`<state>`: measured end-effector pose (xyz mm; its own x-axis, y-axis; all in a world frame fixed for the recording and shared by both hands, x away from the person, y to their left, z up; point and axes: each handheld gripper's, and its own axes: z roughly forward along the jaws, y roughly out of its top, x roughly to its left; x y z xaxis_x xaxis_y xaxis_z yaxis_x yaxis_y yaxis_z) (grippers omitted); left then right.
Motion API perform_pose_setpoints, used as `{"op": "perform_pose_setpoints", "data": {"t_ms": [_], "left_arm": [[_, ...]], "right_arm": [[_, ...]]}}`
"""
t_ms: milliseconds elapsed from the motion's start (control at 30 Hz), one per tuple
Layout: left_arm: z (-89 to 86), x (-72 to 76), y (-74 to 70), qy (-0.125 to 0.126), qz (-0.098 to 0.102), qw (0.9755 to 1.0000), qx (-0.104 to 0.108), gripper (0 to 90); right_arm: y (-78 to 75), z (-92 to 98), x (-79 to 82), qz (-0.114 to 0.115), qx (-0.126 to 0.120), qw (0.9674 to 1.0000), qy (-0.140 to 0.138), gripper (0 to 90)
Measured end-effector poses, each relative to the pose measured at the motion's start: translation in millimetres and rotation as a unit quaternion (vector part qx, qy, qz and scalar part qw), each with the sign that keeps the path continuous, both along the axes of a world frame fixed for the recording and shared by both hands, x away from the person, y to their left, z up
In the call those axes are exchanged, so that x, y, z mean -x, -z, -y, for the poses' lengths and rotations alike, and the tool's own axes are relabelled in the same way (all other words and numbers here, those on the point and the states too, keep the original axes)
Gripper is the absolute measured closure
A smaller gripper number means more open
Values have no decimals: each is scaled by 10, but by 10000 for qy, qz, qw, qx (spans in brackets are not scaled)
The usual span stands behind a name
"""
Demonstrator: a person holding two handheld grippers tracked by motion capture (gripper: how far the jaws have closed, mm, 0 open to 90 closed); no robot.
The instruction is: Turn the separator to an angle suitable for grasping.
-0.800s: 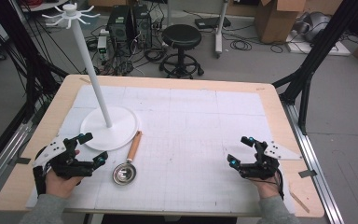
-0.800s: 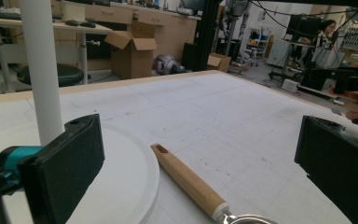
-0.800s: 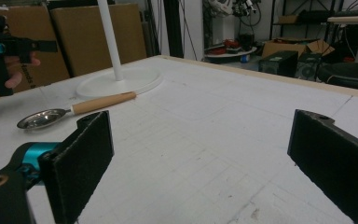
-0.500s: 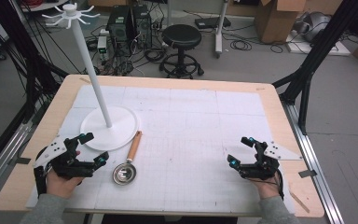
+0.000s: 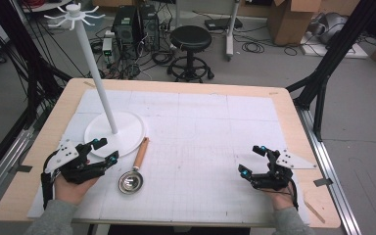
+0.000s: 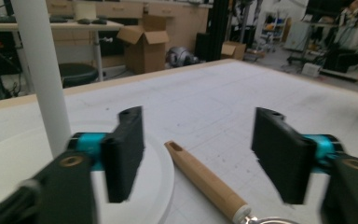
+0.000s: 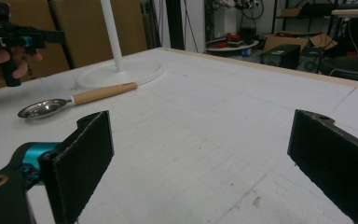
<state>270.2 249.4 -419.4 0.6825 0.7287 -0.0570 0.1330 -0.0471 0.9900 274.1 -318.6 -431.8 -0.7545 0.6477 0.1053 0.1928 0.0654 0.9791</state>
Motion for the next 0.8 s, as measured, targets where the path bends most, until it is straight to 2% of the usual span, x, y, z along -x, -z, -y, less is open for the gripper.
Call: {"op": "perform_pose_setpoints", "data": {"t_ms": [67, 167, 267, 300, 333, 400, 533, 633, 767, 800], "left_arm": [[9, -1, 1, 15, -5, 10000, -16, 472], [25, -2, 6, 18, -176, 9998, -85, 595], [19, -10, 11, 42, -235, 9996, -127, 761], [20, -12, 12, 0, -277, 9995, -157, 761], [25, -12, 14, -46, -267, 9995, -162, 847], [26, -16, 5, -127, -211, 9996, -143, 895], [36, -37, -11, -165, -168, 9997, -106, 896], [75, -80, -19, -144, -256, 9995, -144, 896], [137, -115, -12, -185, -279, 9988, -347, 897], [159, -134, -7, -169, -341, 9985, -399, 897]], "right_arm": [[-2, -1, 1, 34, 0, 10000, -5, 60], [1, -14, 6, 7, 27, 10000, -18, 60], [7, -19, 0, 4, 48, 10000, -29, 60], [7, -21, 0, -8, 52, 10000, -36, 60], [9, -24, 1, -21, 64, 10000, -43, 61], [9, -24, 0, -21, 75, 10000, -38, 60], [12, -28, -3, -19, 97, 9999, -20, 60], [12, -36, -2, -19, 111, 9999, -54, 61], [16, -48, -5, -27, 126, 9999, -101, 60], [17, -51, -3, -48, 134, 9998, -121, 60]]}}
